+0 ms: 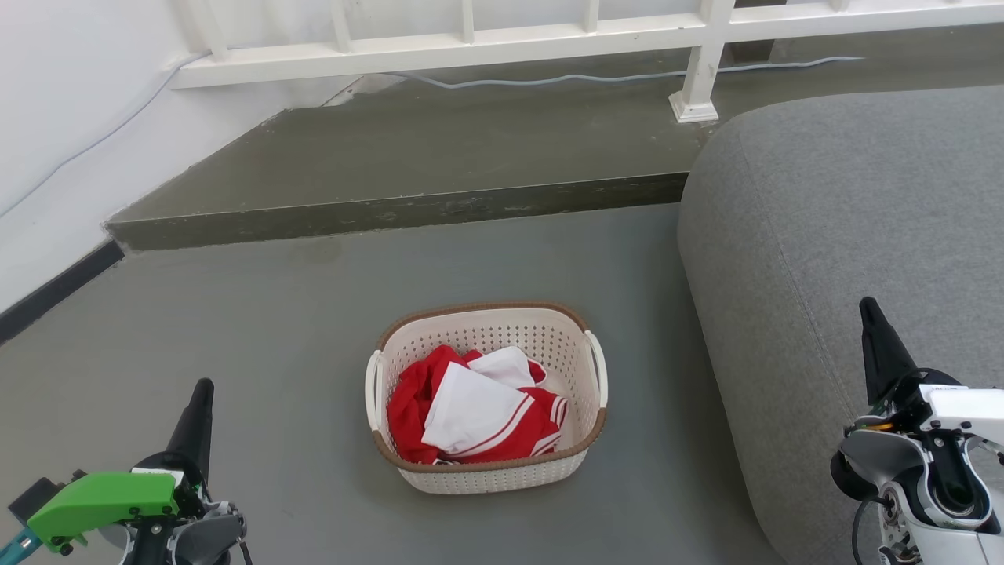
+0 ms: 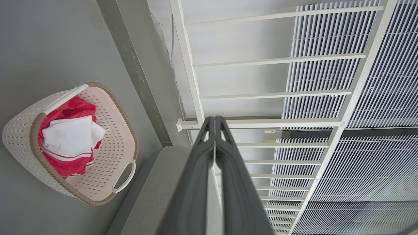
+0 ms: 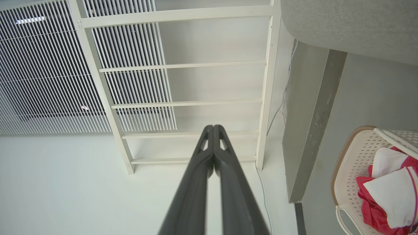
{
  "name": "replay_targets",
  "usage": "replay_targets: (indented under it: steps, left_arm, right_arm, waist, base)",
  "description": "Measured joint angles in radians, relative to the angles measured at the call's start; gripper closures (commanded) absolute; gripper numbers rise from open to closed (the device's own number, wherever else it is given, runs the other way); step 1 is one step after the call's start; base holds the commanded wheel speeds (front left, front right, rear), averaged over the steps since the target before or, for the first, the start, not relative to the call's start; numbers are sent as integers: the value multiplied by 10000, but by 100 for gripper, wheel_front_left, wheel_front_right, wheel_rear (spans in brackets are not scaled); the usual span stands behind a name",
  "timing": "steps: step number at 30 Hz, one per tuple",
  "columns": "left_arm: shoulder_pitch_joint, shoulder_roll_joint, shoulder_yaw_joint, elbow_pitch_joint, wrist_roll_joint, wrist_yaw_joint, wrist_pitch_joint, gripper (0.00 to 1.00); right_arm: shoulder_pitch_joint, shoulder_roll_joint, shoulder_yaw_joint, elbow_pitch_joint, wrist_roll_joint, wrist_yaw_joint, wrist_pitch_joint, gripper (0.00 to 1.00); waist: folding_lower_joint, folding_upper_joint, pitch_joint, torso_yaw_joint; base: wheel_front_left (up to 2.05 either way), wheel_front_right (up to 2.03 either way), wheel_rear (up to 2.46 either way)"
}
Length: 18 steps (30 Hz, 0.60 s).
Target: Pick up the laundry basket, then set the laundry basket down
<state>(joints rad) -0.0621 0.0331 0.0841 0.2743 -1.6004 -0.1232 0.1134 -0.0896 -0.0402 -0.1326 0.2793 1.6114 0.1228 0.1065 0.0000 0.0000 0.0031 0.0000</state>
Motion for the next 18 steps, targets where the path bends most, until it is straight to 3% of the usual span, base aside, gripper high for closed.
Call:
replay_targets:
  steps: [18]
  left_arm:
    - [0,0,0,0,0,0,0,100]
  right_arm:
    - [0,0,-2,0,-2,0,0,100]
  waist:
    - [0,0,0,0]
  base:
    - [0,0,0]
